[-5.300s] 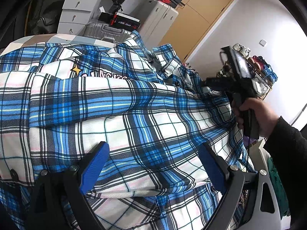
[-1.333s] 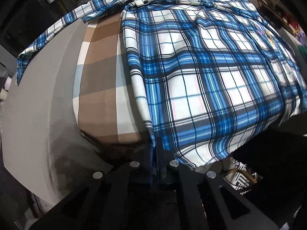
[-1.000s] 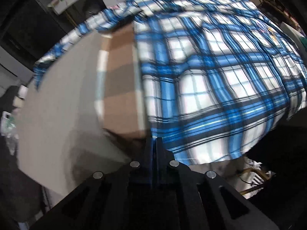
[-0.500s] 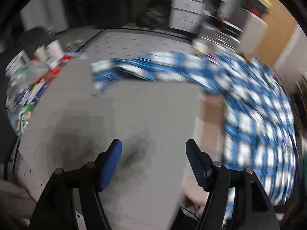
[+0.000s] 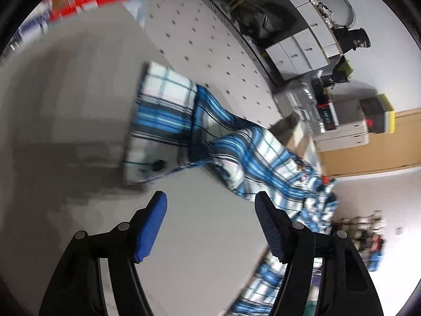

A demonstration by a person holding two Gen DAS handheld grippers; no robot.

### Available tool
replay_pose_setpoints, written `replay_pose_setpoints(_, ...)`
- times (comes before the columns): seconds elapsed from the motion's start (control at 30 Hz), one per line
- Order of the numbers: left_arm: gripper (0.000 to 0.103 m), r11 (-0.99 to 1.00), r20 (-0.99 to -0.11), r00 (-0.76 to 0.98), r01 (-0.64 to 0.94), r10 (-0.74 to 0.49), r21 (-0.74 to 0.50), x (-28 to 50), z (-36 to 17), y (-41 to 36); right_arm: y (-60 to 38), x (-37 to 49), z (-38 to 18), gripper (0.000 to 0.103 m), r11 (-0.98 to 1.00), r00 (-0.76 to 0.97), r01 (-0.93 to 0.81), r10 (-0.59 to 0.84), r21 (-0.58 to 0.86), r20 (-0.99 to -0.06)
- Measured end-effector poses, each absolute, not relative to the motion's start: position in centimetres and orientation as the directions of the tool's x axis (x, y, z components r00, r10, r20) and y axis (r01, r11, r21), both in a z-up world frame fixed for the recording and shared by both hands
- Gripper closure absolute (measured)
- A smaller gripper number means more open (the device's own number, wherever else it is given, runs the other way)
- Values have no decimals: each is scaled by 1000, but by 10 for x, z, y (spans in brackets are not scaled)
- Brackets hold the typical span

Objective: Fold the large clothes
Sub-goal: 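Grasp the plaid shirt's sleeve cuff with the left gripper and lift it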

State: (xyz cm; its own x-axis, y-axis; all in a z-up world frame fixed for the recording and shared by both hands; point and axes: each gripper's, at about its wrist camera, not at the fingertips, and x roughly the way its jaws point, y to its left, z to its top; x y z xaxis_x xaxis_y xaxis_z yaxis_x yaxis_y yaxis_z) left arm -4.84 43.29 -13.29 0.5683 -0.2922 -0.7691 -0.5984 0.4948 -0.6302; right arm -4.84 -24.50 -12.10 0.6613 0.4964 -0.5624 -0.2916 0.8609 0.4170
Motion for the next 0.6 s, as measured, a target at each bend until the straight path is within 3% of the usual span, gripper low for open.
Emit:
replay_pose_setpoints(0.2,39,436,-685,660,-542,-308,-718,-46,-133,417,-243,-43,-126,5,870,650,-274,482,411,-587)
replay_pose_setpoints(0.47,42,302,-686,688,-619,-235,-725,-37,-153,452,-239,-46,-127,5,883,649,-273,461,381,-605)
replay_pose_setpoints(0.53,57,346,-737,649,-658,-189,-668,-33,-147,449,-238,-46,-127,5,885,652,-273,458,377,-604)
replay_pose_setpoints(0.57,82,363,-765,624,-683,-161,-633,-32,-147,448,-238,-46,-127,5,886,653,-273,458,376,-604)
replay_pose_setpoints(0.6,100,370,-779,609,-695,-152,-616,-30,-147,447,-237,-45,-127,5,886,652,-272,457,376,-605)
